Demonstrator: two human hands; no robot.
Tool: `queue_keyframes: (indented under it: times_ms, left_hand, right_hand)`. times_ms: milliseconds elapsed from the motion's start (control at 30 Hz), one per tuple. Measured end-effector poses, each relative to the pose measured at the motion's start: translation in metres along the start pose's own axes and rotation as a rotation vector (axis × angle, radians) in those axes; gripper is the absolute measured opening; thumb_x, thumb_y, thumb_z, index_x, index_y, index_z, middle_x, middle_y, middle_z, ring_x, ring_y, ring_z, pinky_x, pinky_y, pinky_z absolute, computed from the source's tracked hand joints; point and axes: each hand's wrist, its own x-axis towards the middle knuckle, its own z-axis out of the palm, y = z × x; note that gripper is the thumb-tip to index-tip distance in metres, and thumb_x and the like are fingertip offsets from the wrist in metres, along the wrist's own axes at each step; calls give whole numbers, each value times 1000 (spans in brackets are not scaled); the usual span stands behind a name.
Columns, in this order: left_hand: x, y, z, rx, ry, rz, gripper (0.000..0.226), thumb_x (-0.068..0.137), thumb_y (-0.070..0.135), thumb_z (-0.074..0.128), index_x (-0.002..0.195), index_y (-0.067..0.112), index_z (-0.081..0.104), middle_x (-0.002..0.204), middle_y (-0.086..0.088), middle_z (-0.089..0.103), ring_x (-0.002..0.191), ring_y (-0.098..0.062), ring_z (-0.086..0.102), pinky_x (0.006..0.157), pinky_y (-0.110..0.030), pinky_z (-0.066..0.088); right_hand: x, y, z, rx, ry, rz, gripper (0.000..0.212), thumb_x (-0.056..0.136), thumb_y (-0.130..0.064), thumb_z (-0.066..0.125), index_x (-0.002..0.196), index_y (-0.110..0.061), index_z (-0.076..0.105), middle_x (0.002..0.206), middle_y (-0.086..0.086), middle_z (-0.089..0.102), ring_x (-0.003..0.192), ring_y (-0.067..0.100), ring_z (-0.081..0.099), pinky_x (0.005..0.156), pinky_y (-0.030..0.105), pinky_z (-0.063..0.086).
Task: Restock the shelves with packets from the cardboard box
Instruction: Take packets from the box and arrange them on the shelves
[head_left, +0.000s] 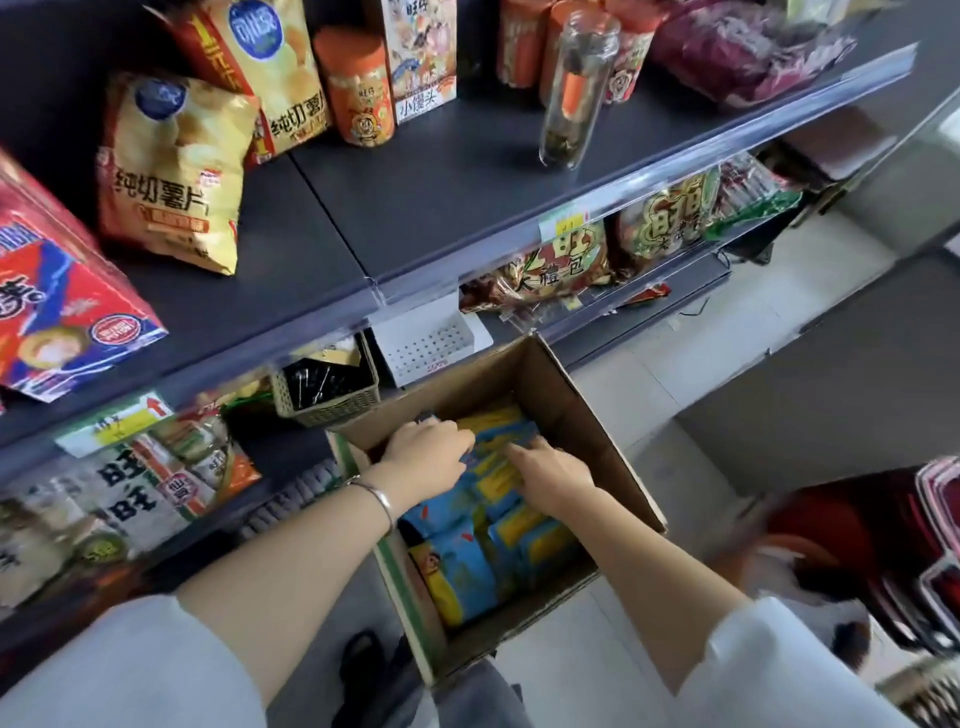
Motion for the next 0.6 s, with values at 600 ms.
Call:
queue_keyframes:
  times_ms: [600]
  left_hand:
    - [50,34,41,-146,-112,-90,20,91,6,41,109,7,49,114,-16,55,108,-38,54,80,-42,44]
  right_hand:
    - [-8,-3,13,389,75,376,48,87,-37,55,131,-22,43,112,9,61,101,34,61,70,35,48]
